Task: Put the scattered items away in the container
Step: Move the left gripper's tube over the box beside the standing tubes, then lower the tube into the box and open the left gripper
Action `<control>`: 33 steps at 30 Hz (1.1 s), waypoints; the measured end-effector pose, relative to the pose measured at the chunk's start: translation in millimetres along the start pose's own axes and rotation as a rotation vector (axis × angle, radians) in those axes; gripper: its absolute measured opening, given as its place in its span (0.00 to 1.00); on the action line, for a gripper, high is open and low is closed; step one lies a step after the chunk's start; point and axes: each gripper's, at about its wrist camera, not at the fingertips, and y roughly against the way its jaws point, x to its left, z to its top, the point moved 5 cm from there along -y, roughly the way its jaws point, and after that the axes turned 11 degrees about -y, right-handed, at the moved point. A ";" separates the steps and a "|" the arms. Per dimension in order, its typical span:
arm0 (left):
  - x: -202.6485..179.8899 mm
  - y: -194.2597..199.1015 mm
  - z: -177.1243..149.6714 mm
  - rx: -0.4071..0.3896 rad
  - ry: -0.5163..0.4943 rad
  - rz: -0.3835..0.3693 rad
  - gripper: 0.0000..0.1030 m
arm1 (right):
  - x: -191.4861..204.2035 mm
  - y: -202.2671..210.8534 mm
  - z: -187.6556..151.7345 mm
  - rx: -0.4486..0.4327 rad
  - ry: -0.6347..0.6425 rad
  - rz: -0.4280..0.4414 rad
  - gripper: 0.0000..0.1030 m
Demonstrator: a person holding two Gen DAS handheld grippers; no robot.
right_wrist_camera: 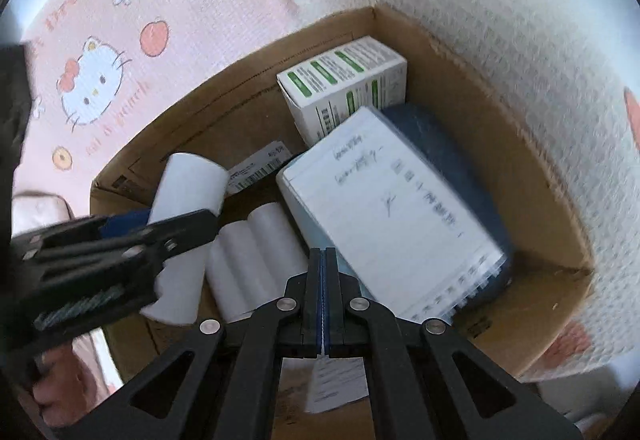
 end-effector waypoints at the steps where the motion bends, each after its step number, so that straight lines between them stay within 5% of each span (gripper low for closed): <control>1: 1.3 -4.8 2.0 0.012 0.017 -0.002 0.46 | -0.9 2.2 2.1 -0.002 0.007 0.018 0.00; 9: 8.4 -43.0 4.0 0.094 0.181 0.004 0.45 | -25.1 20.2 17.6 -0.063 0.031 -0.015 0.00; 21: 31.0 -75.6 0.7 0.050 0.446 -0.074 0.45 | -41.4 21.4 20.7 -0.070 0.041 -0.030 0.00; 33: 39.8 -71.6 -7.8 0.072 0.448 -0.092 0.49 | -29.6 9.4 11.3 -0.046 0.065 -0.045 0.00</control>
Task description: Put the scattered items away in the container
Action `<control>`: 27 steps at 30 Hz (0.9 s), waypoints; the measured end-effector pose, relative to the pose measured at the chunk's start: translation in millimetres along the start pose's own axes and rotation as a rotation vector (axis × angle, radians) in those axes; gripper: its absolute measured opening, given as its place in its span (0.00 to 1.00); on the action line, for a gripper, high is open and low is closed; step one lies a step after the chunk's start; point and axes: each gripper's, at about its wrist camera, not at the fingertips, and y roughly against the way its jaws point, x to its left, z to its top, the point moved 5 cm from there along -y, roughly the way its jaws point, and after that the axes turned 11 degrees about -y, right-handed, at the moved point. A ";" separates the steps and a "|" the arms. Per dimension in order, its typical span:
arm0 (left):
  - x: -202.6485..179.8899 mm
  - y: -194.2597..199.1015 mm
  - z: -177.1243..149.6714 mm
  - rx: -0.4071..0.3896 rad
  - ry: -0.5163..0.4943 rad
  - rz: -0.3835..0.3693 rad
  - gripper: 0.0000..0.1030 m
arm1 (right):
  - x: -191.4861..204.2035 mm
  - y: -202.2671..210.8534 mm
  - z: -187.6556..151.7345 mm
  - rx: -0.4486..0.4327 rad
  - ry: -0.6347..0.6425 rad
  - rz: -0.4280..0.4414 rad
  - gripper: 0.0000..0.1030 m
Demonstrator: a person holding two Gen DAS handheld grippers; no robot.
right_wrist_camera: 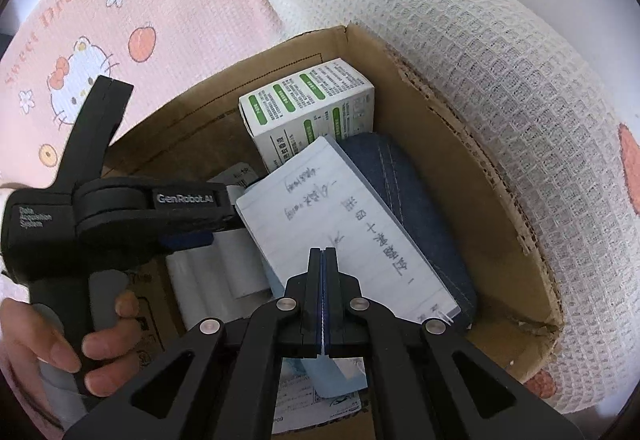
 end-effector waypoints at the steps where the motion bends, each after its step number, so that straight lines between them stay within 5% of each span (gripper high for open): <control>1: 1.7 1.4 -1.4 0.003 0.008 -0.013 0.50 | 0.4 1.2 -0.9 0.000 -0.001 0.000 0.00; 6: 5.1 4.6 -8.2 0.007 0.009 -0.054 0.50 | 4.5 4.0 -3.0 -0.004 -0.009 -0.002 0.00; 7: 5.5 4.4 -10.1 0.008 0.006 -0.052 0.46 | 7.2 3.7 -3.2 -0.007 -0.001 -0.001 0.00; 8: 6.1 4.0 -12.3 0.006 0.004 -0.045 0.30 | 9.4 4.2 -3.7 -0.010 0.009 -0.005 0.00; 10: 8.7 3.4 -14.9 -0.002 0.002 -0.015 0.21 | 13.0 5.8 -4.2 -0.017 0.029 -0.011 0.00; 18: 19.6 5.1 -15.4 0.024 0.013 -0.068 0.20 | 26.5 2.7 -5.5 -0.010 0.043 0.003 0.00; 21: 20.2 17.0 -16.9 -0.008 -0.009 -0.034 0.28 | 28.5 11.7 -9.9 -0.012 0.051 0.013 0.00; 23: 16.5 31.4 -17.4 -0.055 -0.065 0.018 0.54 | 32.4 14.4 -11.5 -0.015 0.056 0.020 0.00; 27: 1.7 70.3 -24.5 -0.156 -0.212 0.066 0.56 | 38.5 32.2 -18.6 -0.032 0.069 0.019 0.00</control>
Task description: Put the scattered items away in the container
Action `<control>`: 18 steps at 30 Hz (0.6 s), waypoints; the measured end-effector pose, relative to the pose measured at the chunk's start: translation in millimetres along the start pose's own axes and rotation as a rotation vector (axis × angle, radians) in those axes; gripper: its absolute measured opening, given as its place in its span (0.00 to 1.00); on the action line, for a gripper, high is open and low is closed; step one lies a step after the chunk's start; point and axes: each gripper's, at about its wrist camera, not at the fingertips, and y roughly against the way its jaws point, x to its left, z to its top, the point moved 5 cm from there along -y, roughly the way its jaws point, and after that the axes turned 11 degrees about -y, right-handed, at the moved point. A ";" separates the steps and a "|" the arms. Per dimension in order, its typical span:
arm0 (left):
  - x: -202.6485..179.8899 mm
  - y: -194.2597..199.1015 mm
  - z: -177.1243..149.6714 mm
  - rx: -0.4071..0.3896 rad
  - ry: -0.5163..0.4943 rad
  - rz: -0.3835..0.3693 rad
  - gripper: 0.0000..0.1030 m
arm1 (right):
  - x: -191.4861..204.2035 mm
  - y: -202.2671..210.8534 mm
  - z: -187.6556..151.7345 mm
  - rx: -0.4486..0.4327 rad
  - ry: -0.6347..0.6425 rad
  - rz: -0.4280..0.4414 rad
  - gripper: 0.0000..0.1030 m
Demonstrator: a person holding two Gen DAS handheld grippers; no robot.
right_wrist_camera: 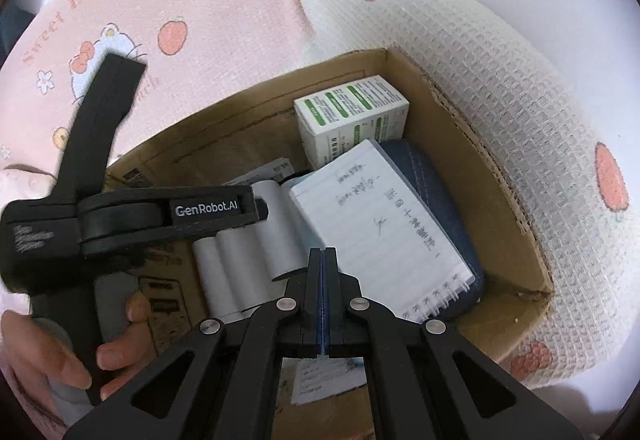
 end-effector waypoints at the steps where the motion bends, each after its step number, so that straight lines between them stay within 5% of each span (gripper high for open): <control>1: -2.9 9.7 -0.8 -0.019 -0.031 0.009 0.56 | 1.4 5.6 -1.5 -0.005 0.001 0.001 0.00; 12: -41.9 87.6 -10.3 -0.251 -0.306 0.117 0.59 | 29.8 57.0 -35.5 -0.063 0.017 0.006 0.00; 18: -41.3 136.5 -62.0 -0.368 -0.464 0.176 0.59 | 37.0 71.3 -62.6 -0.057 -0.046 0.045 0.00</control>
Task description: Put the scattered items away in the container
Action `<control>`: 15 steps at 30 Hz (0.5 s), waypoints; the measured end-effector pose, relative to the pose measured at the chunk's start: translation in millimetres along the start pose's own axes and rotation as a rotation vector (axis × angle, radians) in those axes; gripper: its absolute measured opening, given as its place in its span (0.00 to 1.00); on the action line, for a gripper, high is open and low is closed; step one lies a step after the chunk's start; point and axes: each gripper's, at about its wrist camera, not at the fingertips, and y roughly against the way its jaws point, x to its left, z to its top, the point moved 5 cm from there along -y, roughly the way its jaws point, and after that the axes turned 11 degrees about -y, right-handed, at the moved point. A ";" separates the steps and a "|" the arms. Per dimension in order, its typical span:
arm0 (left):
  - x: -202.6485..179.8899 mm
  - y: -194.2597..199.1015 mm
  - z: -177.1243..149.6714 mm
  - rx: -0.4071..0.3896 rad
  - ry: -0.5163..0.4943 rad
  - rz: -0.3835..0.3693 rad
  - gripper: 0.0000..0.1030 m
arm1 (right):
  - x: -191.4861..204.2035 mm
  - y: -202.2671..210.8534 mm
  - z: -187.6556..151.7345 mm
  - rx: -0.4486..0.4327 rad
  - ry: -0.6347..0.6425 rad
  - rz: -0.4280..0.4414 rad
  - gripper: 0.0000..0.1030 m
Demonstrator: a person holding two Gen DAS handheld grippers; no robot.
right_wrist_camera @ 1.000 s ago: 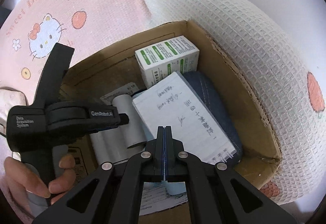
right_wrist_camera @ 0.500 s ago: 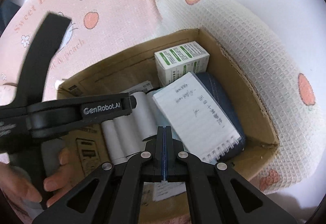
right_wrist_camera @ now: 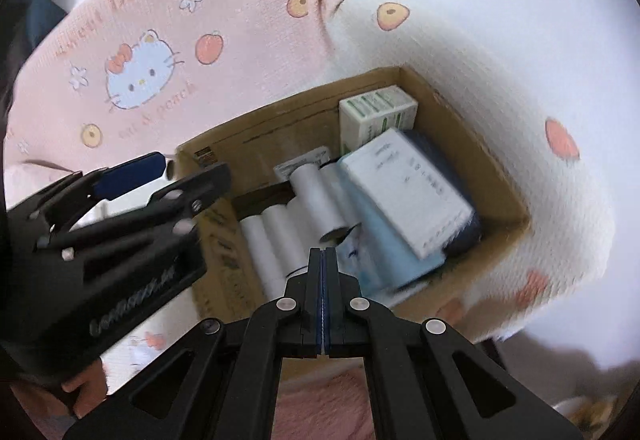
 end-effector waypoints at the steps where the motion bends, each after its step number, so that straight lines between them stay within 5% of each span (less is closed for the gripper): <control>1: 0.0 -0.7 -5.5 -0.001 -0.021 -0.008 0.59 | 2.2 3.4 -5.0 0.006 -0.007 0.014 0.00; 8: -3.8 28.1 -20.9 -0.012 -0.104 0.023 0.59 | 17.8 28.4 -23.6 -0.037 0.046 -0.055 0.00; 15: 3.6 61.9 -38.1 -0.034 -0.059 0.015 0.65 | 31.0 51.9 -39.2 -0.060 0.061 -0.040 0.00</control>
